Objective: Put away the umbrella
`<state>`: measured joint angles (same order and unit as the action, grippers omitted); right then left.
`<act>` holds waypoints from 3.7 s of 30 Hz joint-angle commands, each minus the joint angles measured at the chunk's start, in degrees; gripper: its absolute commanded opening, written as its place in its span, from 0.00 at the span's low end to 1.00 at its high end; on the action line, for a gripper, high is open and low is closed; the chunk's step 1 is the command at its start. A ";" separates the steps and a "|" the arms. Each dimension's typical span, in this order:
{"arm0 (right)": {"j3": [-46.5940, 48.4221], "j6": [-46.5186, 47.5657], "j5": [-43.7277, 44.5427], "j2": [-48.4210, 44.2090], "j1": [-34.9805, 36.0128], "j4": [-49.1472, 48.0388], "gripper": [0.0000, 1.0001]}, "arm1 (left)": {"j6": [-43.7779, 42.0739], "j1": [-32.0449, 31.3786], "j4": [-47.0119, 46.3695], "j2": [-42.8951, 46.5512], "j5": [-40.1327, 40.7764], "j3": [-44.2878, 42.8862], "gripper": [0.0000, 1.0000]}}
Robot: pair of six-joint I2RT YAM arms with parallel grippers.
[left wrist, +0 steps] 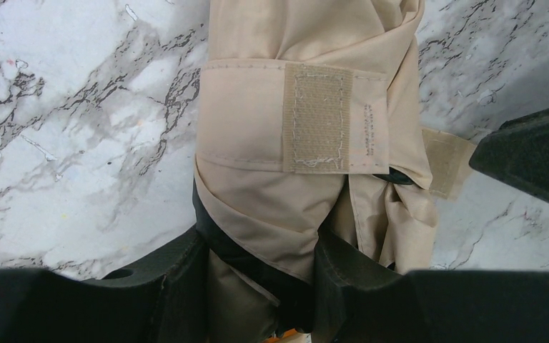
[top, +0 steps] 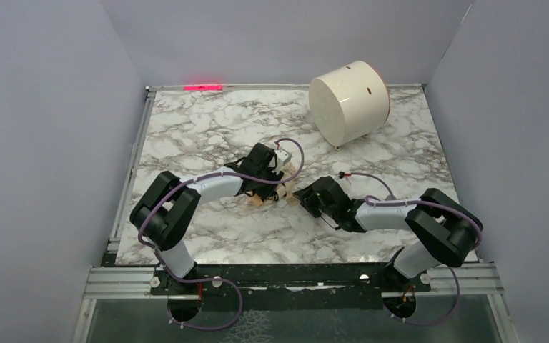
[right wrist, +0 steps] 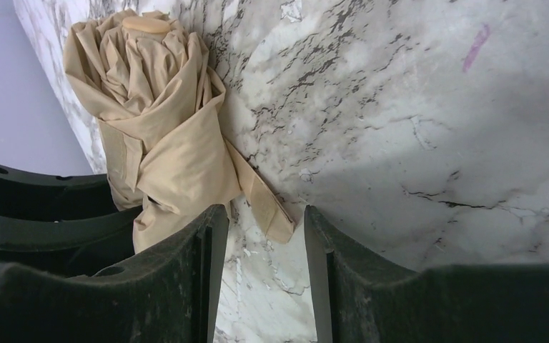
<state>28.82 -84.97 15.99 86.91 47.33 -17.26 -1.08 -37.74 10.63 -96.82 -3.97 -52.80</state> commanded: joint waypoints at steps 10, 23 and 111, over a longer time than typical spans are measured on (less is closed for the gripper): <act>-0.78 4.22 -6.06 4.56 -0.67 -2.95 0.48 | 0.02 -0.80 7.22 -4.74 3.52 1.90 0.00; -2.28 15.02 -3.90 7.37 -1.54 -14.44 0.47 | -0.06 -1.06 7.56 -5.56 3.53 1.64 0.00; -1.12 24.68 -24.92 10.92 -13.59 -51.81 0.00 | -4.08 -6.87 9.17 -7.83 7.63 0.47 0.00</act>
<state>24.75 -59.94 -7.62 96.90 34.41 -62.87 -1.83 -43.09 9.47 -100.82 0.75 -56.66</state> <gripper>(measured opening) 0.012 0.419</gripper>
